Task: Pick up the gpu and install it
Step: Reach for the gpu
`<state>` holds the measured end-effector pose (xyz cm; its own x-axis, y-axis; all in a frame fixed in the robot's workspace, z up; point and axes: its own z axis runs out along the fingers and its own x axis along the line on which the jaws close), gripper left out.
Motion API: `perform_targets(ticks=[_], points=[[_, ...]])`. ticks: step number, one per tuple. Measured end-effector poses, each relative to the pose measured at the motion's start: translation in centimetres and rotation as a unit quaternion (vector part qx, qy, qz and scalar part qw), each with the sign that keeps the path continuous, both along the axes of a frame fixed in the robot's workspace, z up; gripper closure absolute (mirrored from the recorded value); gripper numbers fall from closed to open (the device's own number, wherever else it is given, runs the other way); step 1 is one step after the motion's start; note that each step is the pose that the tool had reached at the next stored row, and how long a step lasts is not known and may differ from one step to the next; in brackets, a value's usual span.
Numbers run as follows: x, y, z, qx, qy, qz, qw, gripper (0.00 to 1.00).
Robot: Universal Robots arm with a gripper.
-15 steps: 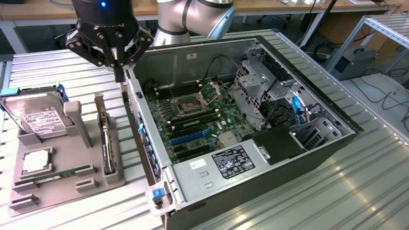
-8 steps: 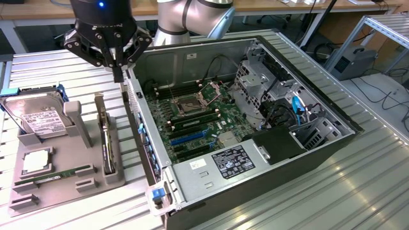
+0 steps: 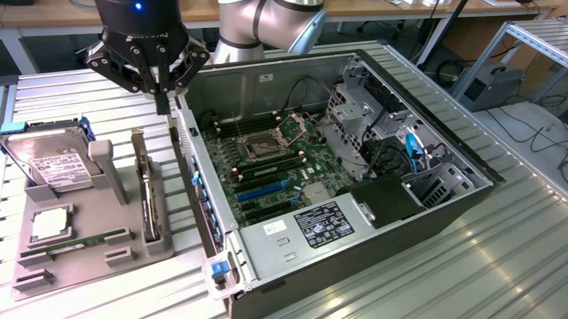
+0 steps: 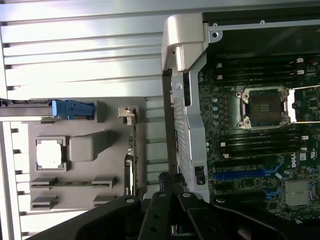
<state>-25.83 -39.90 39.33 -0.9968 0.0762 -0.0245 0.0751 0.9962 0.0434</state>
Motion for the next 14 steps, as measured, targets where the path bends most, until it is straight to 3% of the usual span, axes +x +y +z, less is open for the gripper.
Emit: perform_targets(ticks=[14], points=[[-0.41, 0.0, 0.0, 0.0, 0.0, 0.0, 1.0, 0.89]])
